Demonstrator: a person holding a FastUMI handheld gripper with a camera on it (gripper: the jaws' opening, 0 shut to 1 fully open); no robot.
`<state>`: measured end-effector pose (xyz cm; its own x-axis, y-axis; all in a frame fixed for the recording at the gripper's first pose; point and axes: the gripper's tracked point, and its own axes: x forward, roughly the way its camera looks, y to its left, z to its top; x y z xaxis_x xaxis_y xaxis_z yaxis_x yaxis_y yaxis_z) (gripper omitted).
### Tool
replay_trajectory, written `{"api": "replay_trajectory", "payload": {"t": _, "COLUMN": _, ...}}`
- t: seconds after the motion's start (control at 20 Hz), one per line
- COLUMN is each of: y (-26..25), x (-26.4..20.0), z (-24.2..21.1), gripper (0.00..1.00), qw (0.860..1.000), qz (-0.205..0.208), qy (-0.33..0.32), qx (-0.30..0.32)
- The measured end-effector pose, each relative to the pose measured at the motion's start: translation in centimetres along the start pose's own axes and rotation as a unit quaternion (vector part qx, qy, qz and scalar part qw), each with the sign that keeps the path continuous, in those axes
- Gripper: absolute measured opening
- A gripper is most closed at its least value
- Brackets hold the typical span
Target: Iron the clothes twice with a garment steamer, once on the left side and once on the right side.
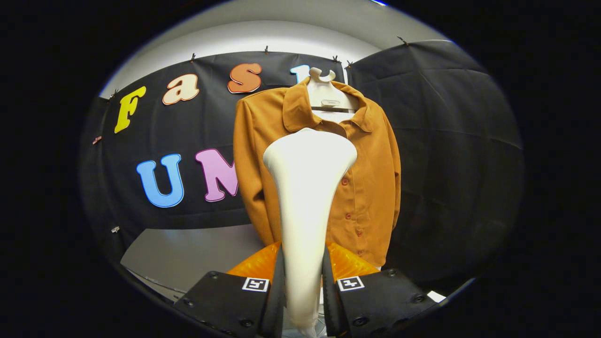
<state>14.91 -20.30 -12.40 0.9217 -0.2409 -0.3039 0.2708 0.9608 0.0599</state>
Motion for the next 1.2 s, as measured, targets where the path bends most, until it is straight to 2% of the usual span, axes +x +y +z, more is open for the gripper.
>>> {"api": "replay_trajectory", "payload": {"t": 0.35, "y": -1.2, "x": 6.5, "z": 0.3, "gripper": 0.38, "qw": 0.999, "qz": 0.05, "qy": 0.016, "qx": 0.012}}
{"api": "replay_trajectory", "payload": {"t": 0.6, "y": -1.0, "x": 8.7, "z": -0.2, "gripper": 0.38, "qw": 0.996, "qz": 0.077, "qy": 0.033, "qx": 0.012}}
{"api": "replay_trajectory", "payload": {"t": 1.2, "y": -2.0, "x": 11.4, "z": -6.8, "gripper": 0.38, "qw": 0.99, "qz": 0.086, "qy": 0.114, "qx": 0.002}}
